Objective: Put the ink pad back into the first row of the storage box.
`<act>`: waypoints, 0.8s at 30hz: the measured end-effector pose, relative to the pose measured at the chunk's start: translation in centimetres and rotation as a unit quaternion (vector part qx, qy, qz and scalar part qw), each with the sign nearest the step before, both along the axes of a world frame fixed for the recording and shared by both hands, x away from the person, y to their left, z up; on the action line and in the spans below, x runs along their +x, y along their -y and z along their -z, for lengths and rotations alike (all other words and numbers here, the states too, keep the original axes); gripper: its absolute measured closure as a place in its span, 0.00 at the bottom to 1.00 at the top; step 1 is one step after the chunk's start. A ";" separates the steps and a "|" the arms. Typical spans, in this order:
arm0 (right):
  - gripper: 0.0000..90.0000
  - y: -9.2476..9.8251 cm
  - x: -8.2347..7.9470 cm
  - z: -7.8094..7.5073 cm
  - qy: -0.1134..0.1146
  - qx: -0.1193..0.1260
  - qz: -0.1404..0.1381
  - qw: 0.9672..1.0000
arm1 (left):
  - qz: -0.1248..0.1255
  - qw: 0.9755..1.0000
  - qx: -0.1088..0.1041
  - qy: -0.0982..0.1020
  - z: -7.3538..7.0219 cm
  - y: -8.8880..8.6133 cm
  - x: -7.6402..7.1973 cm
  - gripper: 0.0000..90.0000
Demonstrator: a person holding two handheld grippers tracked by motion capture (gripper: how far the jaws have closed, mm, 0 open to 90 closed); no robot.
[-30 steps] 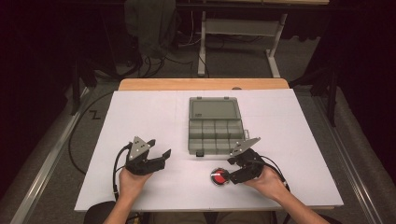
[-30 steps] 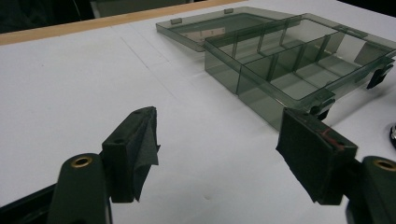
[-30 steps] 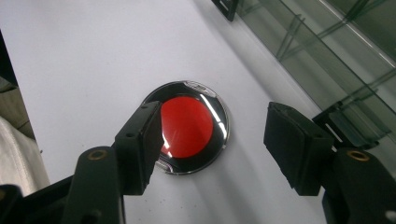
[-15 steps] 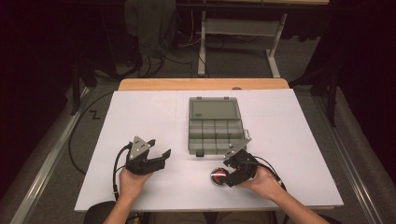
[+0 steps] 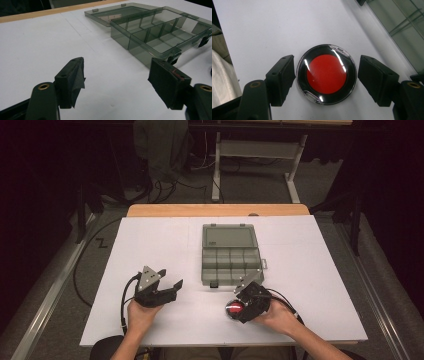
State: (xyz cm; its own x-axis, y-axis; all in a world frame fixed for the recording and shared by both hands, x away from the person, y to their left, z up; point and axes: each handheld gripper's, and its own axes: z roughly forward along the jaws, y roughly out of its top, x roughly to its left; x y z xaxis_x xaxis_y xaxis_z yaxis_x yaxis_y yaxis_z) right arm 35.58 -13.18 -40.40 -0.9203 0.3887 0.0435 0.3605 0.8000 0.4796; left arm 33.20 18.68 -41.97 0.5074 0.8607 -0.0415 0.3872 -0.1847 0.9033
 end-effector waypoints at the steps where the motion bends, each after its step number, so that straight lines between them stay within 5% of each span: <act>1: 0.34 -0.1 0.0 0.0 0.001 -0.001 0.000 1.000 | 0.000 1.000 0.000 0.000 0.0 0.0 0.0 0.32; 24: 0.34 -0.8 -0.5 0.9 0.024 -0.046 -0.012 0.999 | -0.002 1.000 -0.002 0.000 0.0 0.0 0.0 0.32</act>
State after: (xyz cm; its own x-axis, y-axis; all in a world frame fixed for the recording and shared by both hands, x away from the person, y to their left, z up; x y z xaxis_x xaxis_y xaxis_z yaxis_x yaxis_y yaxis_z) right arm 35.13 -12.40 -41.28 -0.9299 0.3660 -0.0364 0.3182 0.8502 0.4195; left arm 33.20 18.71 -41.95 0.5044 0.8623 -0.0445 0.3875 -0.1800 0.9041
